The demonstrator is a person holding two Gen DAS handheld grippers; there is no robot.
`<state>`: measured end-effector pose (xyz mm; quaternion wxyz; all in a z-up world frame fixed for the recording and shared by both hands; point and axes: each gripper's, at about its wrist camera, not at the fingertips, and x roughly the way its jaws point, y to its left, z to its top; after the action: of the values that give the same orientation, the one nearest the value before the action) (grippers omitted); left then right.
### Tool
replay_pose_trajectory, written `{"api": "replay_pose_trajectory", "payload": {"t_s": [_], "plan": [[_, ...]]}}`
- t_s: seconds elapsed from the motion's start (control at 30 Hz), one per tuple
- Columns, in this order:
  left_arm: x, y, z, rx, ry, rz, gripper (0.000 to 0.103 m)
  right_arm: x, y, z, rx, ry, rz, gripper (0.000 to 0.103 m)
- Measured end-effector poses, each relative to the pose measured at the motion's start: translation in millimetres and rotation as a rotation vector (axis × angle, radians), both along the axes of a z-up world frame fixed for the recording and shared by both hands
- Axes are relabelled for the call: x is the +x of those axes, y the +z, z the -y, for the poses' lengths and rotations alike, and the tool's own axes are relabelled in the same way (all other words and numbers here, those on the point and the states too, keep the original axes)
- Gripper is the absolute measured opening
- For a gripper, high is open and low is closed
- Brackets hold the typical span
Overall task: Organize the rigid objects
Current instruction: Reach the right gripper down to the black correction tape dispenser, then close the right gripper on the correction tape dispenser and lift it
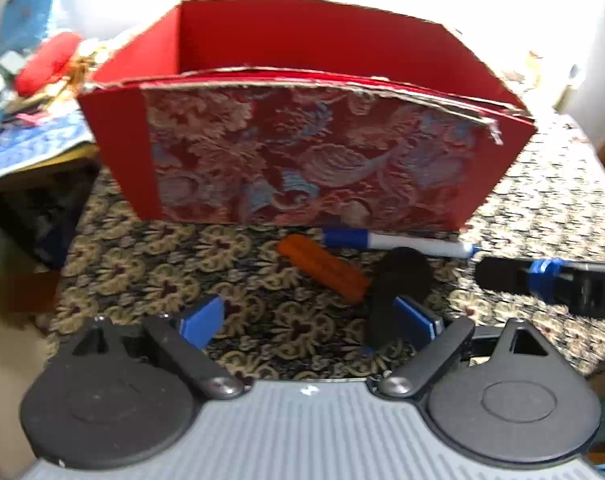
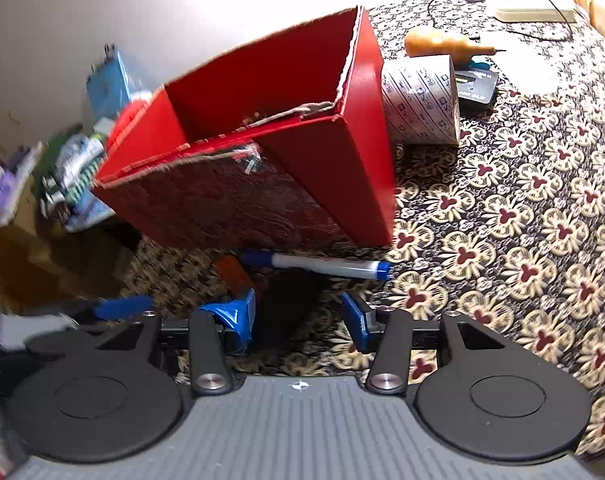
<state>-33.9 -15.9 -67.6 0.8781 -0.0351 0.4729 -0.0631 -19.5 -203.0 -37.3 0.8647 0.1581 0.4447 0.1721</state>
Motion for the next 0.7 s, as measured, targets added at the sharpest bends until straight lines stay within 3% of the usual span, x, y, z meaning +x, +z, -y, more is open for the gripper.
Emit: {"api": "replay_pose_trajectory", "payload": {"t_s": [0.13,0.4,0.7], "plan": [[3.8,-6.4,-4.1,-0.012,-0.049,-0.01,0.092,-2.9,3.2,-1.7,0.028,-0.051,0.043,0.033],[13.1,-7.1,-4.7,-0.089,-0.195,-0.006,0.092,9.7,-9.7,-3.7,0.04,-0.135,-0.047,0.033],[16.9,-8.3,26.6,-0.121,-0.429,0.011,0.09,17.3,-25.5,-11.3,0.073,-0.111,-0.1,0.03]]}}
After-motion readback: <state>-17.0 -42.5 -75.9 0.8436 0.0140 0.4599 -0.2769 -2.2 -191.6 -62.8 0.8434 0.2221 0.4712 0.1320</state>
